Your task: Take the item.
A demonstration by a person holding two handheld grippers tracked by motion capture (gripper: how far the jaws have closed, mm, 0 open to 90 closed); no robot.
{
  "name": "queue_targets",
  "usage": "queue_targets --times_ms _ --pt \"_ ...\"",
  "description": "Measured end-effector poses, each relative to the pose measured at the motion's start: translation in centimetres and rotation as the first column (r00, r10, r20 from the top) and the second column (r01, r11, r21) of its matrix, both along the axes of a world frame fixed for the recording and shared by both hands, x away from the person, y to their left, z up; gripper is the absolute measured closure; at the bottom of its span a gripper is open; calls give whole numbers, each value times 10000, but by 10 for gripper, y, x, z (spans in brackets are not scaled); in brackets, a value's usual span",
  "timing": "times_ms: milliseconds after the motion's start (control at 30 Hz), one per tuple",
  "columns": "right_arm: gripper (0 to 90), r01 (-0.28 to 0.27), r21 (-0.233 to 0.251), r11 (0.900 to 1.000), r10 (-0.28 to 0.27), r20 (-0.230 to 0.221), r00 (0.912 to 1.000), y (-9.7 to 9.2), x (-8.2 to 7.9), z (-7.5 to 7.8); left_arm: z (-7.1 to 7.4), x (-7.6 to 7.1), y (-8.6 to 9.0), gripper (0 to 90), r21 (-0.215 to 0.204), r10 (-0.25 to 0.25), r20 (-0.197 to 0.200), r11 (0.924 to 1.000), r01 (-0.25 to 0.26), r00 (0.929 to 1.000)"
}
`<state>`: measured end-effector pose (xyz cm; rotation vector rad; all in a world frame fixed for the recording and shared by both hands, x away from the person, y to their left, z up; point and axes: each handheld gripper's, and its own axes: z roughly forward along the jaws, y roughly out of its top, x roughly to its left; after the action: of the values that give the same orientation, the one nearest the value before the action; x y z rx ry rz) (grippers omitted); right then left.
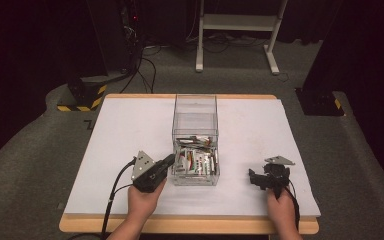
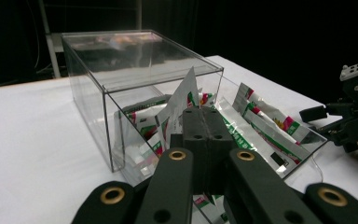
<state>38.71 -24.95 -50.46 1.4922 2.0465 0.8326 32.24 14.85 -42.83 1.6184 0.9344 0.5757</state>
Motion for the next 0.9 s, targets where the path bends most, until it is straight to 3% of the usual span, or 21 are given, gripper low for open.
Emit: queue_targets --times_ms 433,900 --pt "114 2 2 10000 -2 -1 10000 0 0 0 7 -4 8 900 -460 263 527 9987 -239 9983" --pt "113 2 1 10000 -2 -2 10000 0 0 0 14 -7 15 900 -894 222 826 9959 -148 9963"
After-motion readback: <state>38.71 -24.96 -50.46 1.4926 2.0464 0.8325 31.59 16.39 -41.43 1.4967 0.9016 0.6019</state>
